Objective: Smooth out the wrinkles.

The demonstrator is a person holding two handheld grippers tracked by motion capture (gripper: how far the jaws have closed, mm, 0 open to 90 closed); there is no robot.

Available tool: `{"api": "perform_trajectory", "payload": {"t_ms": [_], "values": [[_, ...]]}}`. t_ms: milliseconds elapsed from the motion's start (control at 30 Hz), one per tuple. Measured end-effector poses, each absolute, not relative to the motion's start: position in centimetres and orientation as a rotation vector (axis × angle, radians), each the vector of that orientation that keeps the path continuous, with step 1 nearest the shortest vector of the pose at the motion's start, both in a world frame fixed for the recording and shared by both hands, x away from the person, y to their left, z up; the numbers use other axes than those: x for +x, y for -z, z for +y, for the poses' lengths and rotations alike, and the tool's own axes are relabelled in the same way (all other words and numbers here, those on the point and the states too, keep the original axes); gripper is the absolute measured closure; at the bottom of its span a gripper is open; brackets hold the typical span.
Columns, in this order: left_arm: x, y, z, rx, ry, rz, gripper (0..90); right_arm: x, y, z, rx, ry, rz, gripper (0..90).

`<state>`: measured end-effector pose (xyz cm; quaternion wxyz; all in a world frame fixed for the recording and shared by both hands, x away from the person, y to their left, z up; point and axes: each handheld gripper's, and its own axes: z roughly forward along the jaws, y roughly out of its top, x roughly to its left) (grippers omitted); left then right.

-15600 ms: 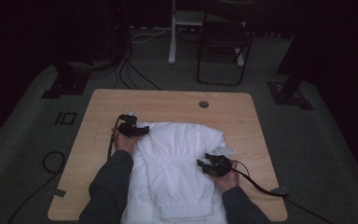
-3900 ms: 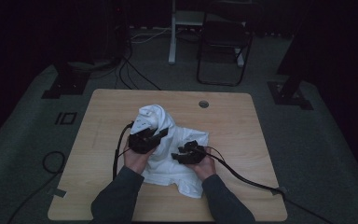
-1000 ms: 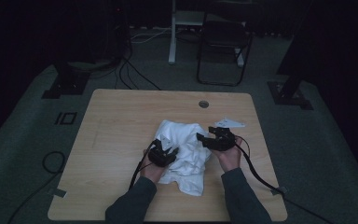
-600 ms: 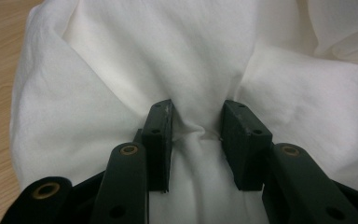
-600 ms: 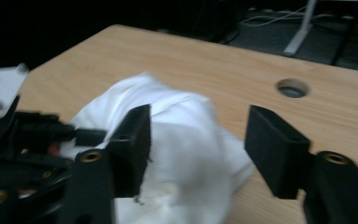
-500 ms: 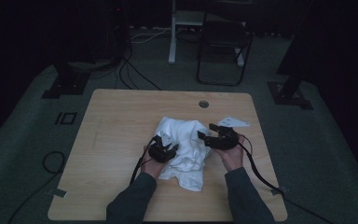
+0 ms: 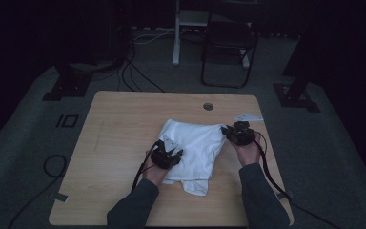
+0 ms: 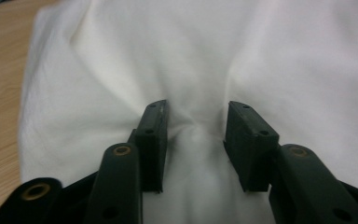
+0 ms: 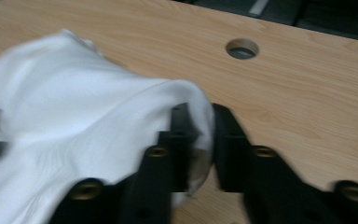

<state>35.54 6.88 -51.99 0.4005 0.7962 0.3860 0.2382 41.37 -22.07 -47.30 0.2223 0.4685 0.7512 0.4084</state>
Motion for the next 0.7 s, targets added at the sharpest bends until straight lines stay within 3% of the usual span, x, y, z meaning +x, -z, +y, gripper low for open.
{"api": "perform_trajectory", "payload": {"t_ms": [100,233,467,700], "values": [[34.3,50.7,6.5,1.97,-0.602,0.933,55.7,40.7,47.0,-22.2,1.3,-1.196,2.026,53.7],[32.9,49.9,5.1,1.964,-0.62,0.806,55.3,39.3,45.9,-21.6,1.24,-1.235,1.982,45.3],[32.2,53.2,1.4,2.09,-0.422,0.715,56.9,37.8,45.0,-19.9,1.142,-1.281,2.025,44.9],[29.8,54.7,0.1,2.142,-0.338,0.609,55.3,36.9,48.9,-17.8,1.109,-1.235,2.188,48.1]]}}
